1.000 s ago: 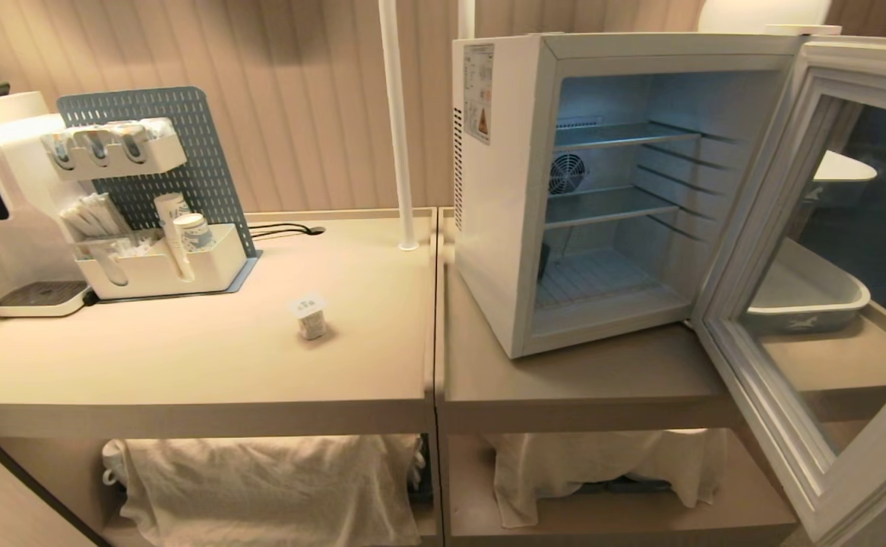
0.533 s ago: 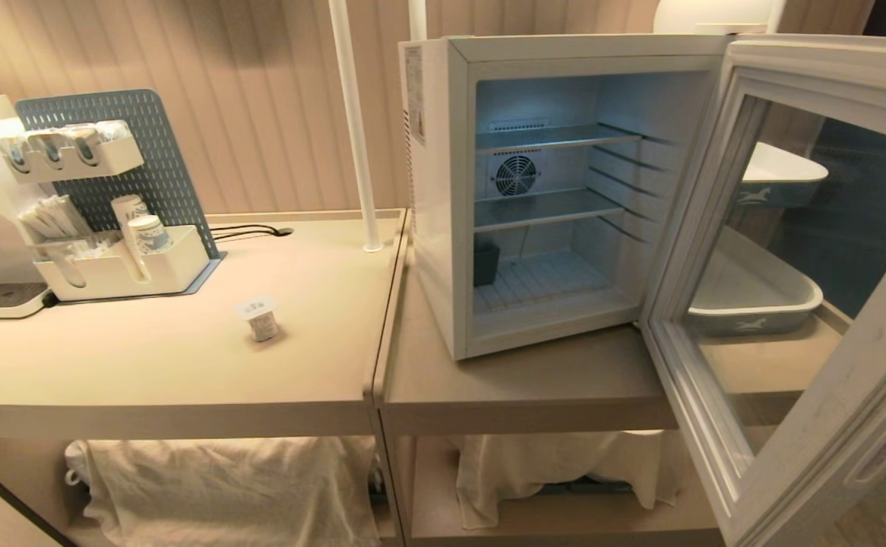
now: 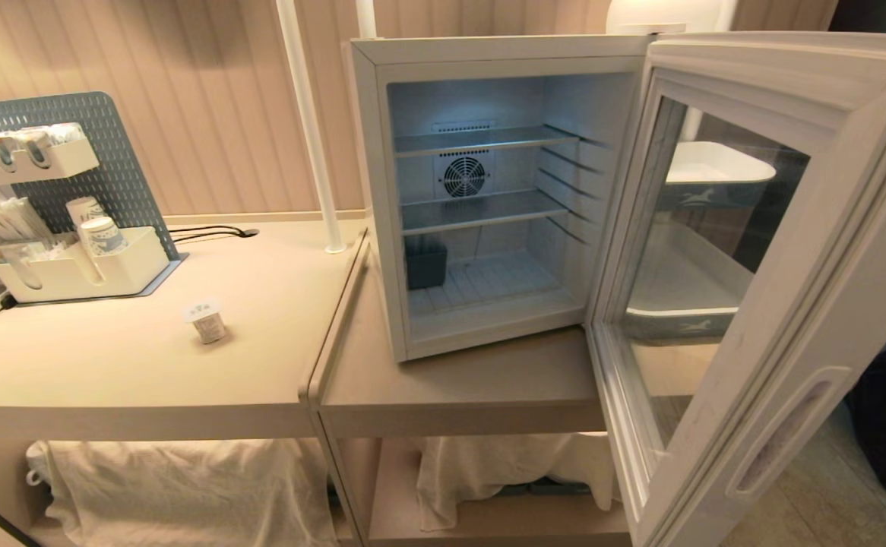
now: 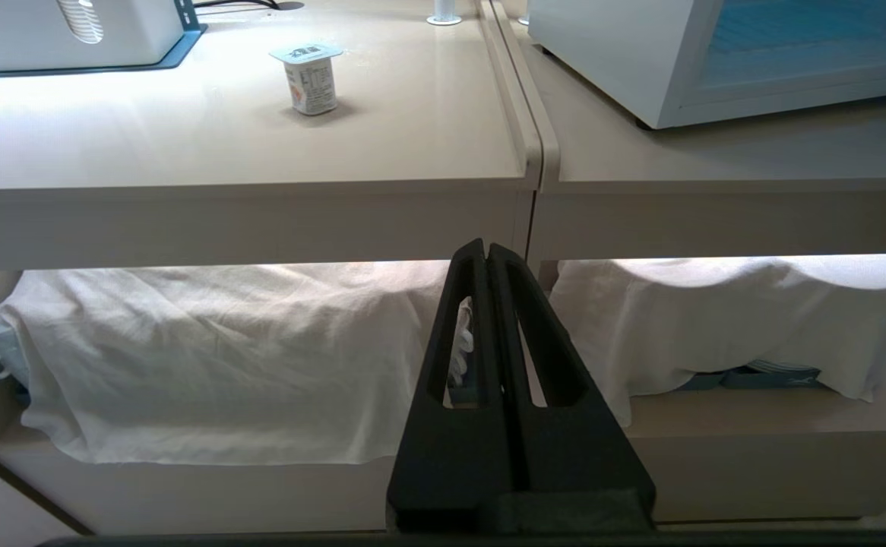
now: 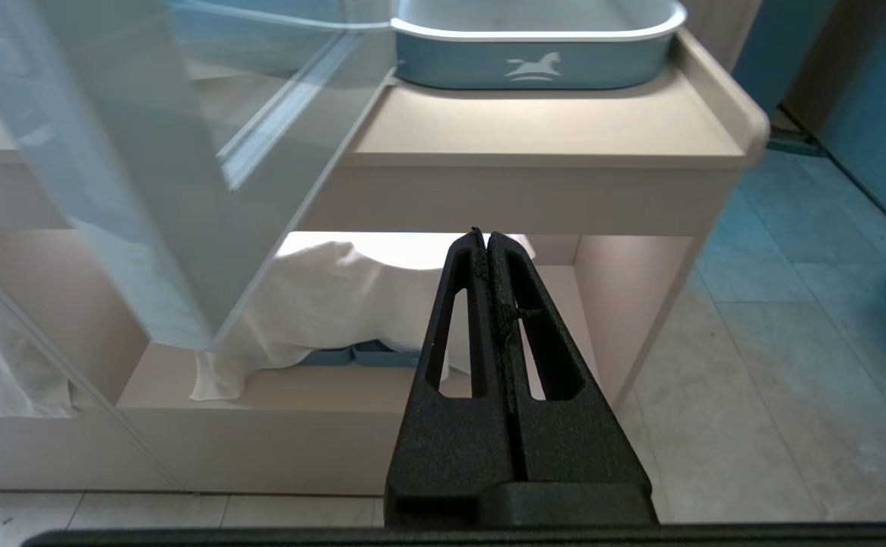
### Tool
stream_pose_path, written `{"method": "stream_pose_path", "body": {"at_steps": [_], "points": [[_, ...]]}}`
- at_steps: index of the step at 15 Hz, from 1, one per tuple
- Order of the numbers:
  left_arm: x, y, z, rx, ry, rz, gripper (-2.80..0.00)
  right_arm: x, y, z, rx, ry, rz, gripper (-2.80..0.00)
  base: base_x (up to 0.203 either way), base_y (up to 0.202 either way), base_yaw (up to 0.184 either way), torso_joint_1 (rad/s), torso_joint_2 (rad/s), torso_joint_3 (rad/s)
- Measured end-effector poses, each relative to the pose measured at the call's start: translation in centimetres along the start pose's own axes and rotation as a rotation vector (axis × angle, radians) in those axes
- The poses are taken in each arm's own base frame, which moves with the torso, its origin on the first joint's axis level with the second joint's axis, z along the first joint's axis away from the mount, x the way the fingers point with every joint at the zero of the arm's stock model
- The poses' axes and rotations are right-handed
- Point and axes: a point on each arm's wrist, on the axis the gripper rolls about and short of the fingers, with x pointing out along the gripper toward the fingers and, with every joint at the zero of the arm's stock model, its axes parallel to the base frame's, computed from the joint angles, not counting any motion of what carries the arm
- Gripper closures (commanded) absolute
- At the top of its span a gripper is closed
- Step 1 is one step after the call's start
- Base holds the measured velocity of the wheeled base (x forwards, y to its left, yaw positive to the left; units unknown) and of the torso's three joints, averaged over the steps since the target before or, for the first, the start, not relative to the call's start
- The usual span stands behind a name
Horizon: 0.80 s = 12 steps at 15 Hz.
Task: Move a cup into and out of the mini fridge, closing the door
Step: Close the freezer door
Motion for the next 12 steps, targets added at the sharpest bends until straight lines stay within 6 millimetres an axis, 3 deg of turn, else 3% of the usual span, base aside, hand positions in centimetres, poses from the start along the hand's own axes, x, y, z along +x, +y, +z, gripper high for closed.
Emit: {"method": "stream_pose_path", "body": {"at_steps": [4, 5, 6, 9, 10, 12], "points": [[0.0, 0.0, 0.0, -0.002, 0.000, 0.000, 0.00, -0.2, 0.0, 0.2, 0.019, -0.014, -0.008, 0.00, 0.000, 0.000, 0.000, 0.000, 0.00, 0.000], [0.0, 0.0, 0.0, -0.002, 0.001, -0.001, 0.00, -0.5, -0.1, 1.4, 0.028, -0.056, -0.015, 0.00, 0.000, 0.000, 0.000, 0.000, 0.00, 0.000], [0.0, 0.0, 0.0, -0.002, 0.001, 0.000, 0.00, -1.0, -0.2, 3.1, 0.047, -0.096, -0.018, 0.00, 0.000, 0.000, 0.000, 0.000, 0.00, 0.000], [0.0, 0.0, 0.0, -0.003, 0.001, 0.000, 0.00, -1.8, -0.9, 10.6, 0.178, -0.169, -0.095, 0.00, 0.000, 0.000, 0.000, 0.000, 0.00, 0.000], [0.0, 0.0, 0.0, -0.003, 0.000, -0.001, 0.00, -0.7, -1.1, 13.1, 0.228, -0.125, -0.130, 0.00, 0.000, 0.000, 0.000, 0.000, 0.00, 0.000], [0.0, 0.0, 0.0, -0.005, 0.000, 0.000, 0.00, 3.6, -1.4, 16.7, 0.290, 0.032, -0.129, 0.00, 0.000, 0.000, 0.000, 0.000, 0.00, 0.000]]}}
